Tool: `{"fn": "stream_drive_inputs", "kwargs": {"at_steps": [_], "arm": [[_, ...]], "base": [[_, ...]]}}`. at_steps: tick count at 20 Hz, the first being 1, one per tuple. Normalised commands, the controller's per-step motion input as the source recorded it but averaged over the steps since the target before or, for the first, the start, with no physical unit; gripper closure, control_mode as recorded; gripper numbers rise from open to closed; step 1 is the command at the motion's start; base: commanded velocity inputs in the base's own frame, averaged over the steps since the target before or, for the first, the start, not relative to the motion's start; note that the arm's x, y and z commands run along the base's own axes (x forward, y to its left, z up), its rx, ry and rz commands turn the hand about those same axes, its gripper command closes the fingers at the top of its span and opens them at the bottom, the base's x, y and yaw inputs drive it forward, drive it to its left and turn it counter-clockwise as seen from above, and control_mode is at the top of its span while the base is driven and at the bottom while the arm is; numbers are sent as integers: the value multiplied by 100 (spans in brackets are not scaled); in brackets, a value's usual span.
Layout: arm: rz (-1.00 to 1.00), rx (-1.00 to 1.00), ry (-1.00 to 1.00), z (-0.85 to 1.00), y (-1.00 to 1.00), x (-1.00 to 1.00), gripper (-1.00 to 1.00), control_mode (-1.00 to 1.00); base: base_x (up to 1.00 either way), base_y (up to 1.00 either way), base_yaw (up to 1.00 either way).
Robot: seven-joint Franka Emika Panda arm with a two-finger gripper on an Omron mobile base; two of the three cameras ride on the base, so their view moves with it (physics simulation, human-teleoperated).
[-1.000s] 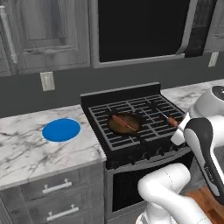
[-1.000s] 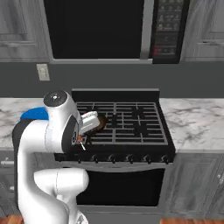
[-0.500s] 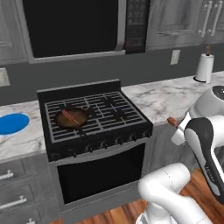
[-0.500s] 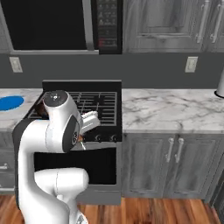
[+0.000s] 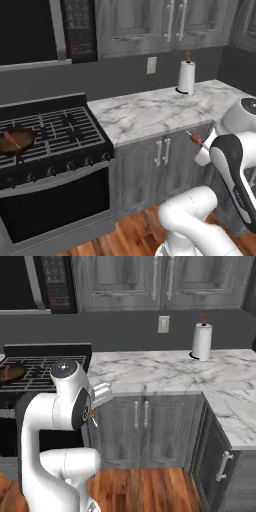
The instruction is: Place the cold items (peach and mango) from the fridge in one tupperware on the dining counter. Place the warm items (hot dog and kebab skewer) in the stove area in another tupperware.
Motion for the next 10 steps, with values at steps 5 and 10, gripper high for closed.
{"fn": "stream_drive_inputs", "kwargs": {"at_steps": [5,10], "arm": [[0,0,0,0,0,0,100,100],[0,0,0,0,0,0,100,100]], "base": [[-63,-92,-32],[-95,-67,-32]]}}
